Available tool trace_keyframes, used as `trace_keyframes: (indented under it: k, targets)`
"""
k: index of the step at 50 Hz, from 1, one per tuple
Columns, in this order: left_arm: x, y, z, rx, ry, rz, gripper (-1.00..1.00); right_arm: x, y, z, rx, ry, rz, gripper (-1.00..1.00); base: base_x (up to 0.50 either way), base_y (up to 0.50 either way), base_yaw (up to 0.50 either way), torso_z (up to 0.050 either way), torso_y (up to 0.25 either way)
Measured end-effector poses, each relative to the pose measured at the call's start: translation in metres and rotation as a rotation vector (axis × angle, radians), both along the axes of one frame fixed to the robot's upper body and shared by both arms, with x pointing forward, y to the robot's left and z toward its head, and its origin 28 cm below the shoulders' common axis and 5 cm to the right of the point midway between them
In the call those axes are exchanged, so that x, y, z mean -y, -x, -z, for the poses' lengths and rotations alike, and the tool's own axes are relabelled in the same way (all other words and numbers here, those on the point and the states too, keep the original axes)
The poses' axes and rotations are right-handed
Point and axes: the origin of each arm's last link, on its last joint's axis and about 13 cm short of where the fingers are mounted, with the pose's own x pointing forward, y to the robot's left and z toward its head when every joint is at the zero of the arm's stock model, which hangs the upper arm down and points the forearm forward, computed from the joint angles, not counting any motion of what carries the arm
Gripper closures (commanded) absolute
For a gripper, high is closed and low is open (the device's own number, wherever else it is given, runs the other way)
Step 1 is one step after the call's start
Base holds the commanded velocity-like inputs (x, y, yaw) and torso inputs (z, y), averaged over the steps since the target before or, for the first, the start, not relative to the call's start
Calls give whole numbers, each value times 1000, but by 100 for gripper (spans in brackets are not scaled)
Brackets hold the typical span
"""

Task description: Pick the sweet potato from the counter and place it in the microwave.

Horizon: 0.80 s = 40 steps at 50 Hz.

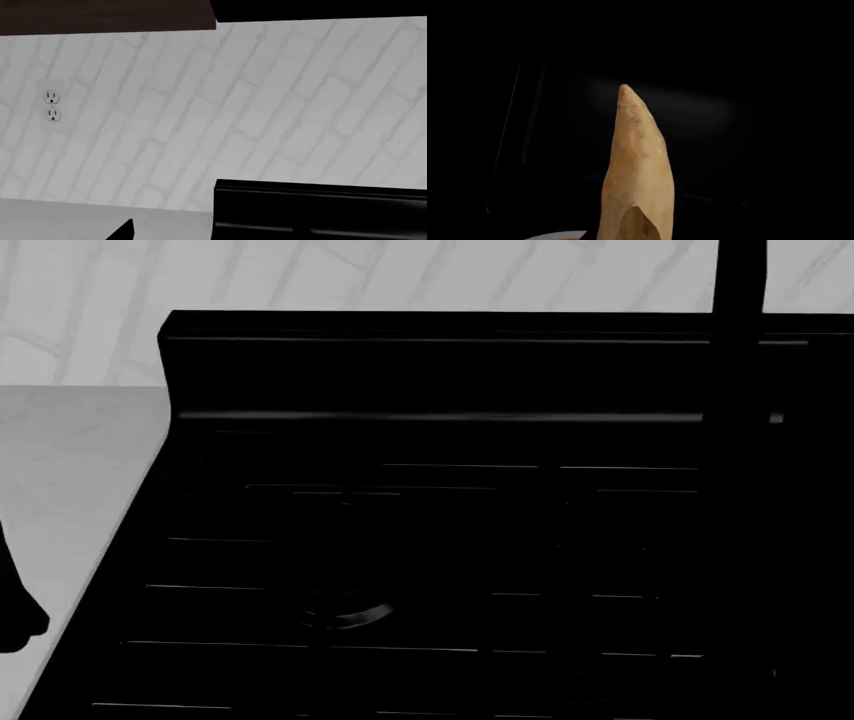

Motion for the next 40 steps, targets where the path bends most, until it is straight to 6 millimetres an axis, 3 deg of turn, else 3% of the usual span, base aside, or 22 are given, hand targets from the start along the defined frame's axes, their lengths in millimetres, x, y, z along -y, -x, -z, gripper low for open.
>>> trace_keyframes:
  k: [23, 40]
  targets:
    - [-1, 0, -1, 6, 7, 0, -100, -6, 21, -6, 95, 31, -52, 100, 0, 0, 0, 0, 0]
    - [-1, 1, -1, 7, -1, -4, -100, -8, 26, -7, 124, 47, -67, 100, 0, 0, 0, 0, -178]
